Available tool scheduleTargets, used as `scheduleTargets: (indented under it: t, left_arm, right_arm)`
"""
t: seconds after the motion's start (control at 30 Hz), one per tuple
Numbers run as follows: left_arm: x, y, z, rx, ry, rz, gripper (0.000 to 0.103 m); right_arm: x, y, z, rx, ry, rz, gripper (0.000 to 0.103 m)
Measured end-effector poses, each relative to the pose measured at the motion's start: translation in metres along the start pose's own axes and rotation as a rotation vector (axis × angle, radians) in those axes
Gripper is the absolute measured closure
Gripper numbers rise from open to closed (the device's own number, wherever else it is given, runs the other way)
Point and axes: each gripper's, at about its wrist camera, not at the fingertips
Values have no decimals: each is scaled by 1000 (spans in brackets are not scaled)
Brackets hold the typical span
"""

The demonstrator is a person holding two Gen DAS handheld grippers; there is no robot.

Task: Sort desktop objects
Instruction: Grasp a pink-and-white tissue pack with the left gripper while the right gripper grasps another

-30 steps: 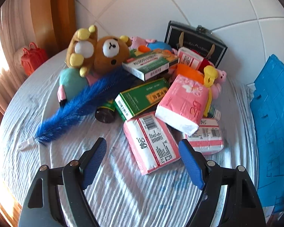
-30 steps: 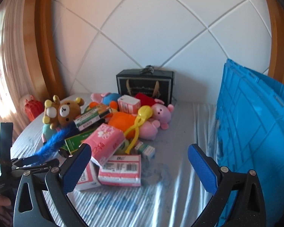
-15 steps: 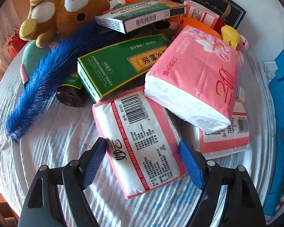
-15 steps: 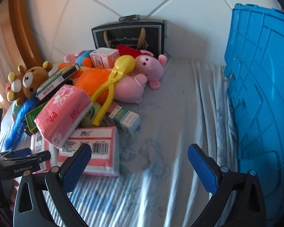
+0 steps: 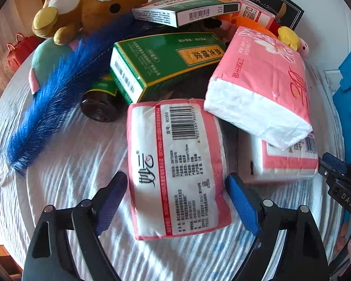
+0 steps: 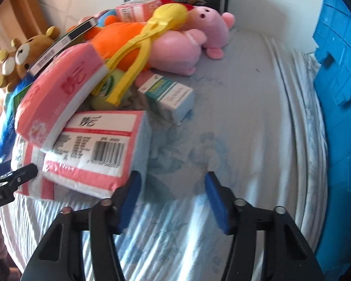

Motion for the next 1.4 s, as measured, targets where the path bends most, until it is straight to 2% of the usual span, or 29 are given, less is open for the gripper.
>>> scheduleTargets:
  t: [0.13, 0.17, 0.23, 0.27, 0.3, 0.4, 0.47, 0.5, 0.57, 0.67, 0.87, 1.03, 1.1, 1.23, 1.4]
  left_arm:
    - [17, 16, -12, -35, 14, 2, 15]
    - [20, 19, -15, -46, 18, 8, 16]
    - [26, 24, -21, -51, 22, 31, 16]
    - [28, 25, -25, -49, 15, 46, 16]
    - [28, 25, -28, -43, 3, 65, 16]
    - [24, 23, -33, -27, -12, 92, 16]
    - [21, 18, -27, -17, 14, 109, 16]
    - [19, 16, -22, -40, 26, 122, 16]
    - [17, 14, -12, -65, 49, 138, 16]
    - [14, 19, 0, -52, 95, 102, 16]
    - [15, 24, -4, -18, 75, 125, 17]
    - [16, 30, -8, -25, 60, 132, 20]
    - [17, 31, -11, -22, 56, 134, 22]
    - [26, 33, -20, -13, 62, 143, 23]
    - [43, 36, -38, 9, 63, 152, 24]
  right_arm:
    - [19, 37, -9, -195, 56, -91, 51]
    - [24, 46, -10, -225, 73, -113, 48]
    - [31, 58, -15, -271, 84, -140, 33]
    - [31, 61, -18, -269, 77, -147, 16]
    - [30, 63, -21, -252, 64, -157, 7]
    - [20, 63, -26, -221, 39, -166, 6]
    - [11, 64, -24, -207, 33, -181, 4]
    - [8, 67, -22, -196, 37, -196, 1]
    - [2, 73, -16, -177, 52, -224, 0]
    - [-6, 83, -8, -169, 72, -261, 0]
    - [-17, 104, 16, -135, 138, -324, 0]
    - [-28, 102, 36, -153, 190, -295, 0]
    - [-28, 99, 41, -159, 220, -277, 4]
    - [-22, 98, 31, -129, 233, -276, 8]
    - [1, 87, 8, -103, 232, -255, 11]
Point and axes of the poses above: each gripper's, at about its wrist camera, not at the fingertips, and z roughly the way its jaws point, y to its left, x to its underside, and after that the axes turned 7 degrees about -y, right-handed
